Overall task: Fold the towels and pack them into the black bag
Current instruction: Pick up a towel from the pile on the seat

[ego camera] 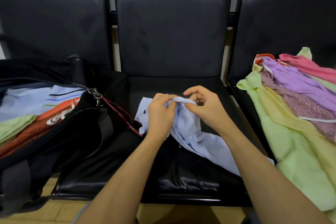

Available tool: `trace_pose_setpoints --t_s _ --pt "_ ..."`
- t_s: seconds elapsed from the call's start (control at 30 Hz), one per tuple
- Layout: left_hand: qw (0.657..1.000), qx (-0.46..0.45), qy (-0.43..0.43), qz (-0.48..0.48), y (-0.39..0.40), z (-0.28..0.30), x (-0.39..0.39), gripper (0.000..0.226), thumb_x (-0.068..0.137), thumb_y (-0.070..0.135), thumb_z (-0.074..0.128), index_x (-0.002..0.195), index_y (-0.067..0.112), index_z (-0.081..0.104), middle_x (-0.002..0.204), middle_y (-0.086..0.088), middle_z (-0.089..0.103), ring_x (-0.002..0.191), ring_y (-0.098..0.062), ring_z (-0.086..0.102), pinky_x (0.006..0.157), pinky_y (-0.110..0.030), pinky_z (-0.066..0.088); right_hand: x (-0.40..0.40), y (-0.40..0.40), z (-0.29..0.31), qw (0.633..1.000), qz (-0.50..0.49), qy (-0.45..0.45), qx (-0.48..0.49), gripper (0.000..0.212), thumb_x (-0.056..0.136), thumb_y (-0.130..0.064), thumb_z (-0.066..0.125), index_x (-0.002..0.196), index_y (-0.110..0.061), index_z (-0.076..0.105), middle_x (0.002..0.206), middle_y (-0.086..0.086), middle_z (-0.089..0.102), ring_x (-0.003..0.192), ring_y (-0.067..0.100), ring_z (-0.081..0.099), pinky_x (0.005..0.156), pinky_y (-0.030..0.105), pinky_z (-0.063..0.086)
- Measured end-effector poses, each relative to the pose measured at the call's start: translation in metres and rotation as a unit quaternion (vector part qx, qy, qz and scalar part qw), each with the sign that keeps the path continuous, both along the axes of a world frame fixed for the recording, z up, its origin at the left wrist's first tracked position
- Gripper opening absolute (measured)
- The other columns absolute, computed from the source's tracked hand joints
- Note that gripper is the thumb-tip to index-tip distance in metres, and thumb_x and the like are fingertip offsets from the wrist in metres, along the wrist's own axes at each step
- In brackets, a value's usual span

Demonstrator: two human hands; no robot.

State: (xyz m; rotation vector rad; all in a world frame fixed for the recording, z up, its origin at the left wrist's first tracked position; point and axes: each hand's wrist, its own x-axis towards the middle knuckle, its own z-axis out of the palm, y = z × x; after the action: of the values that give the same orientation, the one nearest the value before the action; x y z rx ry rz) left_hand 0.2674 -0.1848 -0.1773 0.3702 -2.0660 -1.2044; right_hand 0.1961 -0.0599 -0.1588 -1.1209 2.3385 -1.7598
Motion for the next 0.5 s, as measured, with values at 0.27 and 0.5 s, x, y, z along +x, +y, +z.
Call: trace_pose_setpoints --t_s 0.27,0.5 --pt "0.997 -0.069 0.023 0.026 -0.009 0.0 0.007 0.02 0.091 0.003 0.058 0.108 0.002 0.069 0.096 0.003 0.051 0.078 0.004 0.051 0.072 0.001 0.038 0.002 0.002 0.001 0.995 0.003 -0.019 0.096 0.01 0.085 -0.016 0.069 0.076 -0.012 0.065 0.069 0.008 0.061 0.063 0.014 0.054 0.061 0.026 0.045" --pt "0.996 -0.081 -0.04 -0.003 -0.017 0.01 0.02 0.053 0.091 0.002 0.054 0.141 0.014 0.043 0.12 0.008 0.038 0.094 -0.002 0.043 0.074 0.002 0.033 0.024 0.003 0.021 0.999 -0.028 -0.037 0.015 0.034 0.091 -0.023 0.061 0.073 0.006 0.062 0.064 0.014 0.054 0.061 0.011 0.049 0.061 0.023 0.042"
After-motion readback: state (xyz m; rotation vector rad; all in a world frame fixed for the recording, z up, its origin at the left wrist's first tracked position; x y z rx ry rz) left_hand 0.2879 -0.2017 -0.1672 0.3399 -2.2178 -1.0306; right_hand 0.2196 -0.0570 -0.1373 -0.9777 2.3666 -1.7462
